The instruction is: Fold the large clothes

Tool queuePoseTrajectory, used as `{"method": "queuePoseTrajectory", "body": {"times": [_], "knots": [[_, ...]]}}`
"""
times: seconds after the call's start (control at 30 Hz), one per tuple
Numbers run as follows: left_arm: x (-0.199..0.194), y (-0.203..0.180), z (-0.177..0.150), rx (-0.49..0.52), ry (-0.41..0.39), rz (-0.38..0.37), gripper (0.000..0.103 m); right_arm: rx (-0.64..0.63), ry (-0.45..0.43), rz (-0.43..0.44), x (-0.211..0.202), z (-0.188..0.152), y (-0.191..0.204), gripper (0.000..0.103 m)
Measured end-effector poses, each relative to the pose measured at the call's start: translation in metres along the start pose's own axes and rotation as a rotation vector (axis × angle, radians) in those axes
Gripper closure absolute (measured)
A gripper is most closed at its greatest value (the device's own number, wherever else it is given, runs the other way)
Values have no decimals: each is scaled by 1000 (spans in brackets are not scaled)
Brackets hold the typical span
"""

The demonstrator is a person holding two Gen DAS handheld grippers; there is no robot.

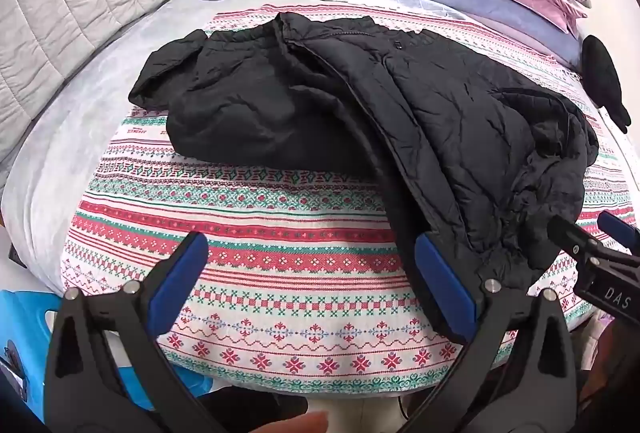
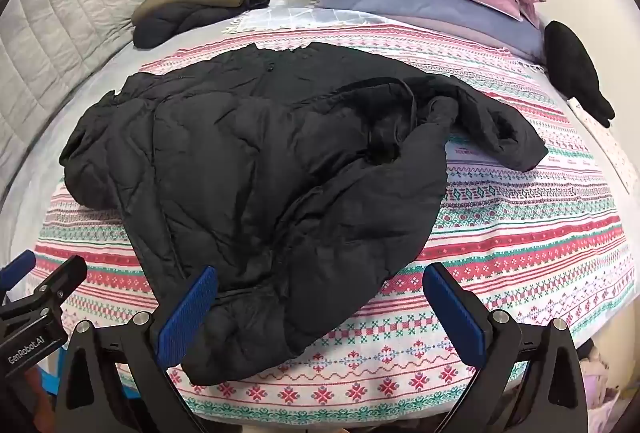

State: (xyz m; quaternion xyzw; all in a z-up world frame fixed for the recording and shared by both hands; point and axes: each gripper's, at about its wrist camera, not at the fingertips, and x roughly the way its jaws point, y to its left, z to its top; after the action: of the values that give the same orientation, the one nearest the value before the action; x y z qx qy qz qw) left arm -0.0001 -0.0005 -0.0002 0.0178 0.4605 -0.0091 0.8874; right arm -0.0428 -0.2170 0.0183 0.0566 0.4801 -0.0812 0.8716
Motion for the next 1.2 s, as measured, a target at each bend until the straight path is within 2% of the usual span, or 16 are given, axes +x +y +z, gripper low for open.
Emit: {"method": "queuePoseTrajectory", "body": {"times": [1.2], "knots": [[6, 5, -4, 2, 8, 1, 0, -14, 16, 1, 3, -2, 7, 0]]}}
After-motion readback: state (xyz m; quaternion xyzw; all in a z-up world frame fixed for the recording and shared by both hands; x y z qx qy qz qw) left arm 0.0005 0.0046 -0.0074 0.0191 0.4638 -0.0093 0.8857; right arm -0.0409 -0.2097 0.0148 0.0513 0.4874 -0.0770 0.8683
